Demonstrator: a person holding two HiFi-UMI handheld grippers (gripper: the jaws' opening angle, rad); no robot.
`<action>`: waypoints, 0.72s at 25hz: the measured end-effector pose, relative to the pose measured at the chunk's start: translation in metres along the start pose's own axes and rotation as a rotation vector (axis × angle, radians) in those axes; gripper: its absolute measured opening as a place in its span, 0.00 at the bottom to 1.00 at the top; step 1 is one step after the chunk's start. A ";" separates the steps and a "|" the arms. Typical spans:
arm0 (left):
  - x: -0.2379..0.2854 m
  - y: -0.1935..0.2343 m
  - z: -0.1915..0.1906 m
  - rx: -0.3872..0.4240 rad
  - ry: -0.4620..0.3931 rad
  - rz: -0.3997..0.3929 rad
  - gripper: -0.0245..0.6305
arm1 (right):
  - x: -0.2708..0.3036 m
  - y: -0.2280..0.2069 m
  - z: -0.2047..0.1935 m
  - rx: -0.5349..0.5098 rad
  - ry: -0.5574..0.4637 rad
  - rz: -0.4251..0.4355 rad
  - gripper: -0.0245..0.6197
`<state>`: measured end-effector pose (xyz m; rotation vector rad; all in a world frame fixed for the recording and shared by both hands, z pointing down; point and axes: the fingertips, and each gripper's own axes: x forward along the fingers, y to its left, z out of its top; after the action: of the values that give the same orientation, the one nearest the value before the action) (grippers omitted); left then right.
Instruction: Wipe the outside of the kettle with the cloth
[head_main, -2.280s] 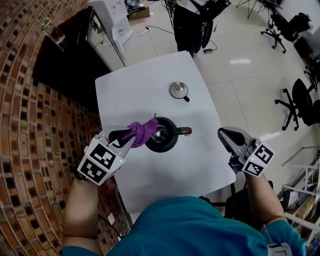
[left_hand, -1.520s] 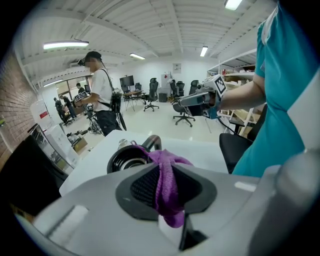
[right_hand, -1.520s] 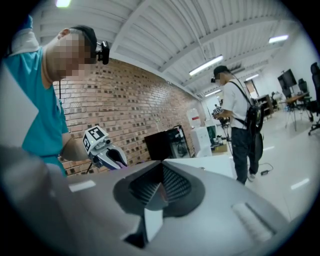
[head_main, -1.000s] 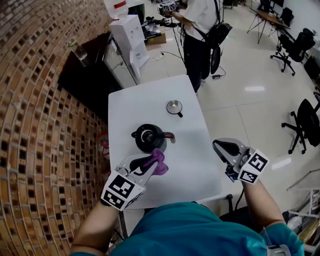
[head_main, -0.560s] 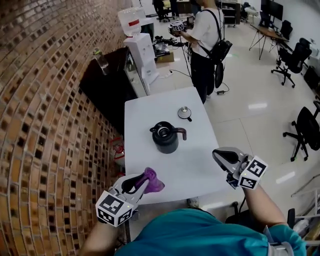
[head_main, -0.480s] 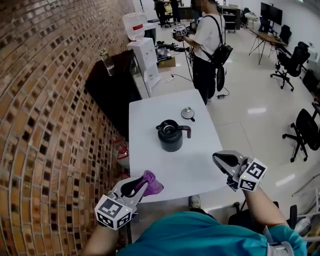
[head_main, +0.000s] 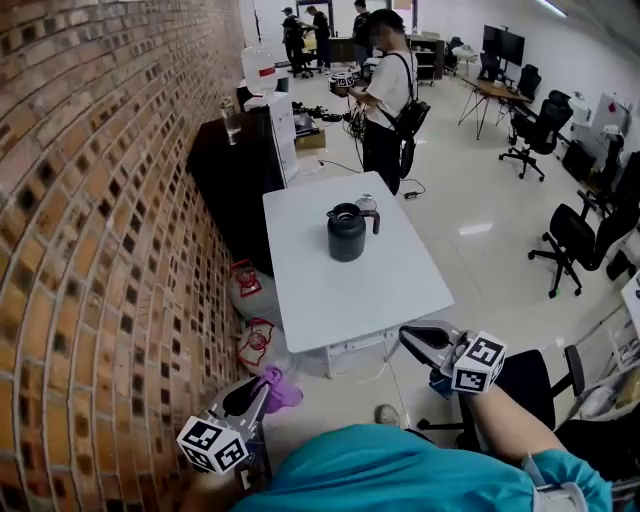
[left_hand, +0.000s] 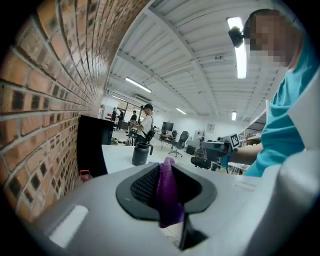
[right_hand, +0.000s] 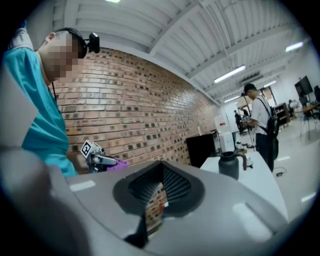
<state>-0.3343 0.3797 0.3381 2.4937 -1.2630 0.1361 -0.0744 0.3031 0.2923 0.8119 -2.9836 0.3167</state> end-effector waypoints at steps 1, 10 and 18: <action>-0.012 -0.006 -0.004 0.001 -0.004 0.008 0.15 | -0.007 0.015 0.001 -0.011 0.003 0.010 0.04; -0.034 -0.098 -0.017 -0.036 -0.073 0.030 0.15 | -0.101 0.074 0.003 -0.118 0.007 0.092 0.04; -0.017 -0.185 -0.019 -0.004 -0.105 -0.002 0.15 | -0.171 0.073 -0.019 -0.071 0.011 0.077 0.04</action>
<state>-0.1952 0.5000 0.3043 2.5274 -1.3003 0.0020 0.0357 0.4536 0.2823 0.6873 -3.0014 0.2150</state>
